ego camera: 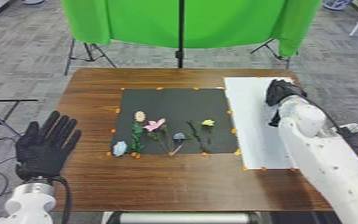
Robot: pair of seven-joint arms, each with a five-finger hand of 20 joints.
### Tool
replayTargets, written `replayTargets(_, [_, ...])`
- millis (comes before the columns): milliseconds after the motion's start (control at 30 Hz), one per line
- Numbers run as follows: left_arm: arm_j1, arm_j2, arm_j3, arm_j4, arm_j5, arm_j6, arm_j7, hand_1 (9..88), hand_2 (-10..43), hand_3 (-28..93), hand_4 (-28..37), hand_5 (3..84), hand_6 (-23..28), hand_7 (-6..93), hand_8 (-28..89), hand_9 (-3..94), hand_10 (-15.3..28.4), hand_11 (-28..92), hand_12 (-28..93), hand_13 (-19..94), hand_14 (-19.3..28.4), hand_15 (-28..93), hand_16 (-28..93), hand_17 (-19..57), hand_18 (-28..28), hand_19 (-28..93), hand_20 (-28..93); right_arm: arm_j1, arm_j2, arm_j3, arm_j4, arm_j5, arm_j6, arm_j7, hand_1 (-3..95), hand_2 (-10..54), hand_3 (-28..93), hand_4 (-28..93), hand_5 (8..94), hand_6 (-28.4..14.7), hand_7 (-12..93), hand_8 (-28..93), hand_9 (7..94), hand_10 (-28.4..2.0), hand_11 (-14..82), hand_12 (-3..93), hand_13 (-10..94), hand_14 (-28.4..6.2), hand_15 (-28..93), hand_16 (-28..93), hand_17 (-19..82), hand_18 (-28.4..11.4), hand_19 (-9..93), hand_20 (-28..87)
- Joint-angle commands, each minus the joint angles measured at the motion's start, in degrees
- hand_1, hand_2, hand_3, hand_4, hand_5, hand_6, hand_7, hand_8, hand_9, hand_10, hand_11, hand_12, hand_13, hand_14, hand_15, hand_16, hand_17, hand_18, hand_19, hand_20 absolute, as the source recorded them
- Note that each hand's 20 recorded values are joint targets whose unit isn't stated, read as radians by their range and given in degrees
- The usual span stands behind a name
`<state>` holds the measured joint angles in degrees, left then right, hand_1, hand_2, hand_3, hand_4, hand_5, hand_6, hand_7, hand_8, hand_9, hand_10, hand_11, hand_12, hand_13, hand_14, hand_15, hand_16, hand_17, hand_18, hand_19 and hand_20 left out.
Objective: Arrange flowers
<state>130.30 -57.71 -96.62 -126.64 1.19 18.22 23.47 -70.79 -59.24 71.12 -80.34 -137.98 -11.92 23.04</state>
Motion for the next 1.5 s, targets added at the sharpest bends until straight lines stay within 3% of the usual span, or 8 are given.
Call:
replayTargets(33, [1.6, -0.58, -0.6, -0.23, -0.7, -0.12, -0.05, 26.8, 13.3, 77, -28.3, 43.5, 8.8, 12.6, -11, 37.7, 14.0, 19, 10, 30, 13.0, 21, -3, -6.4, 13.5, 32, 12, -8.56, 5.06, -0.64, -18.75, 2.57, -3.33, -1.74, 61.3, -9.5, 68, -28, 68.2, 1.7, 29, -6, 78.2, -8.9, 10.2, 38.8, 67, -3.9, 27, 42, 27, -18.3, 69, 38])
replayTargets(333, [0.02, -0.61, 1.05, 0.2, -1.35, 0.63, -1.0, 26.8, 13.3, 76, -28.3, 43.6, 8.8, 12.8, -11, 37.8, 14.1, 19, 10, 30, 13.0, 21, -3, -6.4, 13.4, 32, 12, -13.66, 1.33, -4.7, -25.94, -0.5, -3.06, -5.28, 60.9, -9.5, 68, -28, 68.3, 0.8, 25, -5, 77.9, -9.9, 9.3, 38.0, 67, -5.1, 28, 41, 27, -19.0, 70, 39])
replayTargets(400, [-0.27, -0.76, 1.23, -0.17, -2.41, 2.88, -0.52, 26.8, 13.3, 76, -28.3, 43.6, 8.9, 12.8, -11, 37.8, 14.1, 19, 10, 30, 13.0, 22, -3, -6.4, 13.4, 32, 12, -14.5, -0.6, -5.03, -25.35, -3.12, -3.7, -6.22, 60.4, -9.5, 68, -28, 67.6, 0.6, 24, -5, 77.8, -9.9, 9.2, 37.9, 66, -5.3, 29, 41, 27, -19.2, 70, 39])
replayTargets(633, [-1.42, -0.62, 1.71, 0.34, -2.77, 2.7, -0.65, 26.8, 13.5, 76, -28.3, 44.2, 9.1, 13.3, -11, 38.4, 14.2, 20, 10, 30, 13.1, 22, -3, -6.4, 13.5, 32, 12, -16.99, -3.11, -3.7, -25.59, 3.84, -6.0, -1.01, 57.1, -9.5, 70, -28, 66.2, 0.1, 22, -5, 76.4, -10.6, 9.9, 35.7, 65, -6.4, 31, 39, 26, -19.5, 71, 38])
replayTargets(800, [-1.61, -0.84, 2.2, 0.46, -3.0, 2.78, -0.7, 26.7, 13.5, 77, -28.3, 44.4, 9.1, 13.5, -11, 38.5, 14.3, 20, 10, 30, 13.1, 22, -3, -6.4, 13.5, 32, 12, -18.29, -3.36, -2.77, -26.79, 6.69, -5.22, -0.19, 47.7, -9.3, 79, -28, 62.9, -1.1, 17, -12, 68.9, -13.3, 21.5, 20.4, 62, -9.7, 37, 27, 26, -19.7, 72, 37])
replayTargets(933, [-1.32, -0.9, 2.13, 0.43, -2.84, 3.08, -1.04, 27.9, 15.4, 78, -28.1, 44.4, 9.0, 13.8, -11, 38.6, 14.2, 20, 10, 31, 13.1, 22, -3, -6.3, 13.4, 32, 12, -17.94, -3.66, -2.41, -27.19, 8.37, -5.28, 0.27, 41.1, -3.0, 79, -28, 61.7, -2.0, 16, -13, 66.6, -14.5, 19.9, 17.4, 61, -11.3, 39, 22, 25, -20.0, 73, 37])
replayTargets(1367, [-1.91, -0.78, 1.44, 0.88, -2.66, 2.88, -1.52, 27.2, 14.7, 77, -28.3, 44.5, 8.9, 13.7, -11, 38.7, 14.3, 20, 10, 31, 13.1, 22, -3, -6.3, 13.4, 32, 12, -19.48, -4.69, 0.08, -33.1, 12.18, 0.21, 3.07, 33.1, 3.2, 79, -28, 58.3, -4.2, 13, -11, 61.1, -17.0, 15.8, 16.0, 58, -13.5, 40, 19, 25, -20.6, 74, 35])
replayTargets(1500, [-3.49, -0.46, 0.5, 1.65, -2.51, 2.27, -1.09, 27.2, 14.5, 77, -28.3, 44.4, 9.0, 13.7, -11, 38.7, 14.3, 20, 10, 31, 13.1, 22, -3, -6.2, 13.4, 32, 12, -21.97, -6.47, 5.06, -34.81, 23.04, 7.43, -0.21, 31.3, 4.7, 79, -28, 57.1, -4.6, 12, -11, 59.6, -17.3, 14.9, 15.8, 56, -13.8, 38, 18, 24, -20.3, 71, 33])
